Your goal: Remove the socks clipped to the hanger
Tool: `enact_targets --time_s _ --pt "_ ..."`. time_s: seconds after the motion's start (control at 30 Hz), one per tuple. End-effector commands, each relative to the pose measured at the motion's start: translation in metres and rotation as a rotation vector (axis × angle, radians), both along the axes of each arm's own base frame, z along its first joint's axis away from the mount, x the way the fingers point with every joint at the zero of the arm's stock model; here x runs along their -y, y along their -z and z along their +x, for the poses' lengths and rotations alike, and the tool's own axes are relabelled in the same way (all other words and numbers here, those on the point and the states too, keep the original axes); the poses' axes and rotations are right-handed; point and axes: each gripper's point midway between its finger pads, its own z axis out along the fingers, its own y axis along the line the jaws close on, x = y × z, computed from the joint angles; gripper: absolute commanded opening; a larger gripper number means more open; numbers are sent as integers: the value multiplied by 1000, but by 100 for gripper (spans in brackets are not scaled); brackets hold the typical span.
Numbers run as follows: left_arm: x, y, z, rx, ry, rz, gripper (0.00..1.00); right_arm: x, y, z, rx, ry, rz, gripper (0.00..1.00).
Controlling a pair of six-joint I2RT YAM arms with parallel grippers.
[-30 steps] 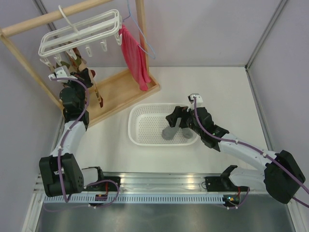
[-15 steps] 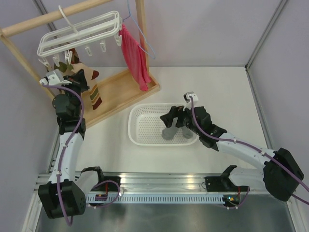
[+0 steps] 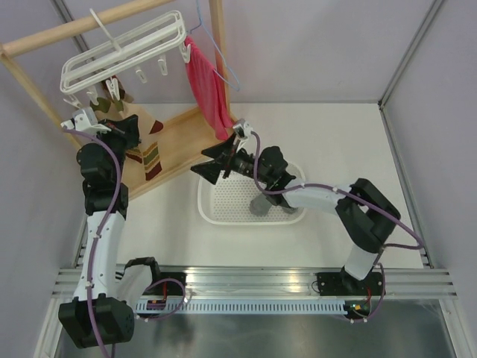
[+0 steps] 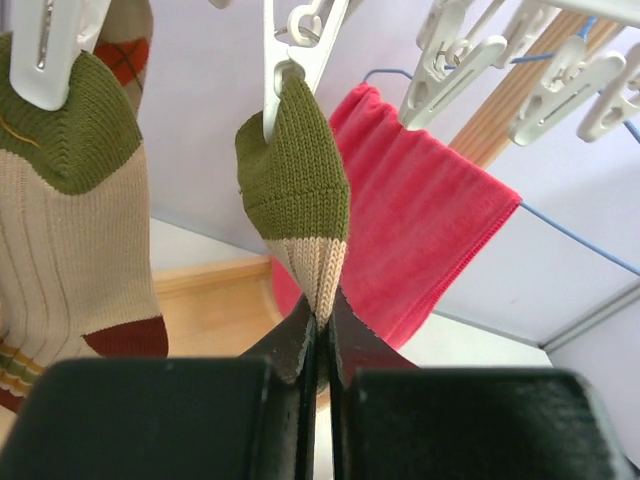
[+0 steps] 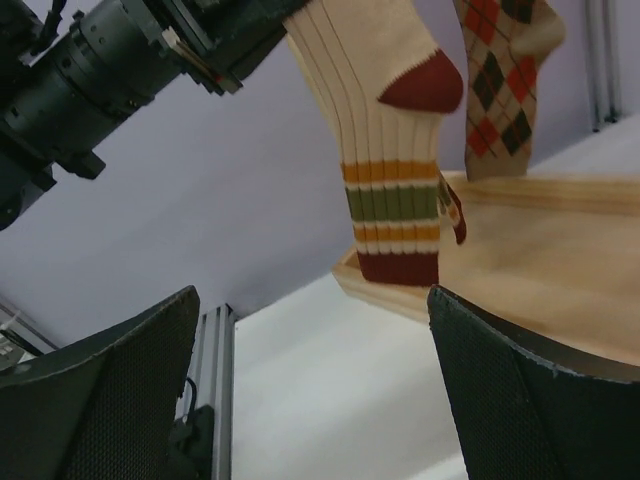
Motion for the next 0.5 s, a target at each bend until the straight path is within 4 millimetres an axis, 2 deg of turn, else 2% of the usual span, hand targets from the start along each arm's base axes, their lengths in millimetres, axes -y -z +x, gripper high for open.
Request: enact_targets --time_s 0.0,0.3,0.47 --pt "14 -18 -9 13 75 -56 2 -34 -50 -13 153 -121 147 98" --pt "24 -14 -3 -29 139 -90 2 -104 -30 31 168 -124 138 98" --pt "28 -17 -6 -28 160 -95 2 -138 -7 56 209 -34 35 98"
